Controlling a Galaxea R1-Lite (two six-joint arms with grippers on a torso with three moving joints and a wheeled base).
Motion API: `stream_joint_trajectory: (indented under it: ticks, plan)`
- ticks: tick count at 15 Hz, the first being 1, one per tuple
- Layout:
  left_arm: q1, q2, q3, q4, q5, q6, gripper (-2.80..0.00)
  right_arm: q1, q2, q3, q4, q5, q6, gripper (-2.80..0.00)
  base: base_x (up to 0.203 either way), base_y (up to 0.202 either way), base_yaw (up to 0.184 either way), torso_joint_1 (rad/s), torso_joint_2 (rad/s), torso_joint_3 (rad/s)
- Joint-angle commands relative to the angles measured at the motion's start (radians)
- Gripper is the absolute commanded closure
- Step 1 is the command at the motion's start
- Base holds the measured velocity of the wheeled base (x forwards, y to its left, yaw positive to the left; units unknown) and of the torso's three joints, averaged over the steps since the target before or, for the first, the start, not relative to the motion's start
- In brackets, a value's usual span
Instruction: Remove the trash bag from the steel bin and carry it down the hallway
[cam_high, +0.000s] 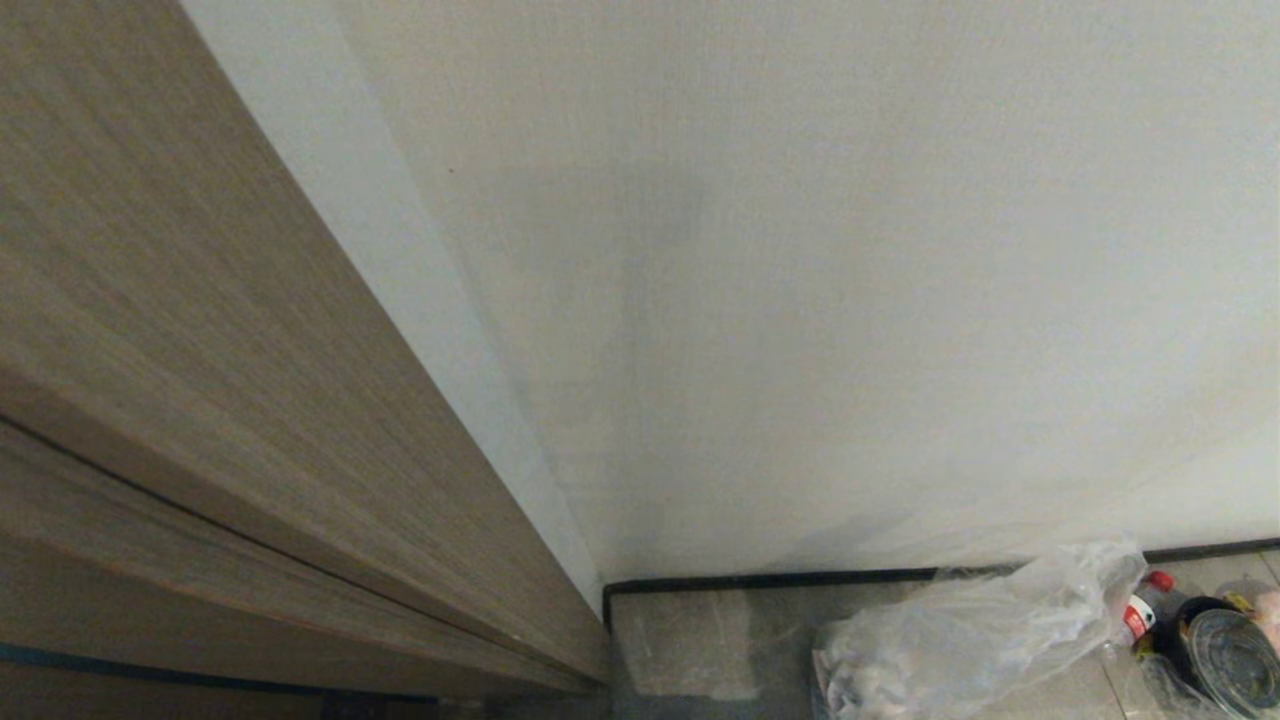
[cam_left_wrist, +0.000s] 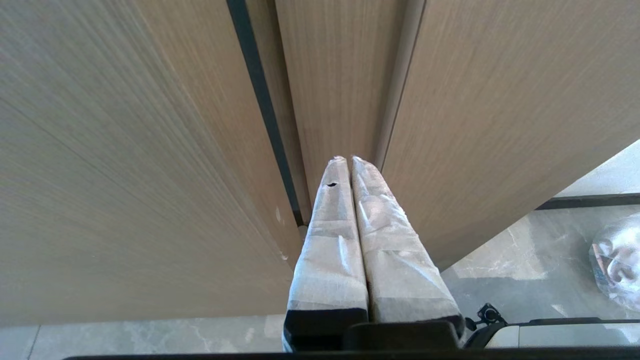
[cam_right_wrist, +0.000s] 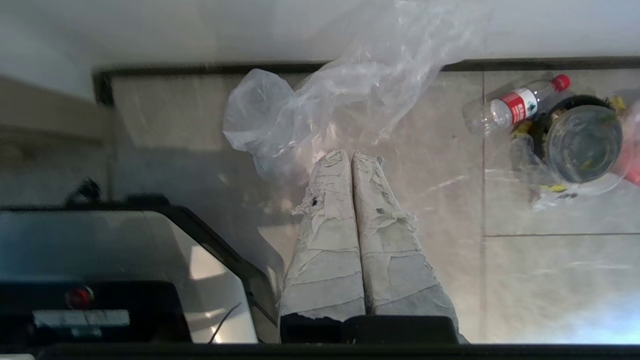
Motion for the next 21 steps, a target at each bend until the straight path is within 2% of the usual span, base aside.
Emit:
stream_joint_trajectory:
  ticks: [1, 4, 5, 6, 7, 8, 9, 12, 21]
  plan:
    - [0.000, 0.000, 0.000, 0.000, 0.000, 0.001, 0.00, -0.022, -0.223, 0.050, 0.030, 0.014, 0.018, 0.00, 0.000, 0.000, 0.000, 0.000, 0.00, 0.000]
    - [0.000, 0.000, 0.000, 0.000, 0.000, 0.001, 0.00, -0.032, -0.223, 0.112, -0.013, 0.032, 0.035, 0.00, 0.000, 0.000, 0.000, 0.000, 0.00, 0.000]
    - [0.000, 0.000, 0.000, 0.000, 0.000, 0.001, 0.00, -0.032, -0.224, 0.117, -0.013, 0.069, 0.037, 0.00, 0.000, 0.000, 0.000, 0.000, 0.00, 0.000]
    - [0.000, 0.000, 0.000, 0.000, 0.000, 0.001, 0.00, -0.051, -0.231, 0.120, -0.008, 0.114, 0.022, 0.00, 0.000, 0.000, 0.000, 0.000, 0.00, 0.000]
    - [0.000, 0.000, 0.000, 0.000, 0.000, 0.001, 0.00, -0.110, -0.249, 0.121, -0.006, 0.133, -0.003, 0.00, 0.000, 0.000, 0.000, 0.000, 0.00, 0.000]
    - [0.000, 0.000, 0.000, 0.001, 0.000, 0.000, 0.00, -0.153, -0.270, 0.122, -0.003, 0.141, -0.024, 0.00, 0.000, 0.000, 0.000, 0.000, 0.00, 0.000]
    - [0.000, 0.000, 0.000, 0.000, 0.000, 0.001, 0.00, -0.158, -0.315, 0.123, 0.000, 0.145, -0.038, 0.00, 0.000, 0.000, 0.000, 0.000, 0.00, 0.000]
    - [0.000, 0.000, 0.000, 0.001, 0.000, 0.001, 0.00, -0.131, -0.508, 0.139, -0.017, 0.150, -0.038, 0.00, 0.000, 0.000, 0.000, 0.000, 0.00, 0.000]
    - [0.000, 0.000, 0.000, 0.000, 0.000, 0.005, 0.00, -0.119, -0.513, 0.153, -0.037, 0.149, -0.021, 0.00, 0.000, 0.000, 0.000, 0.000, 0.00, 0.000]
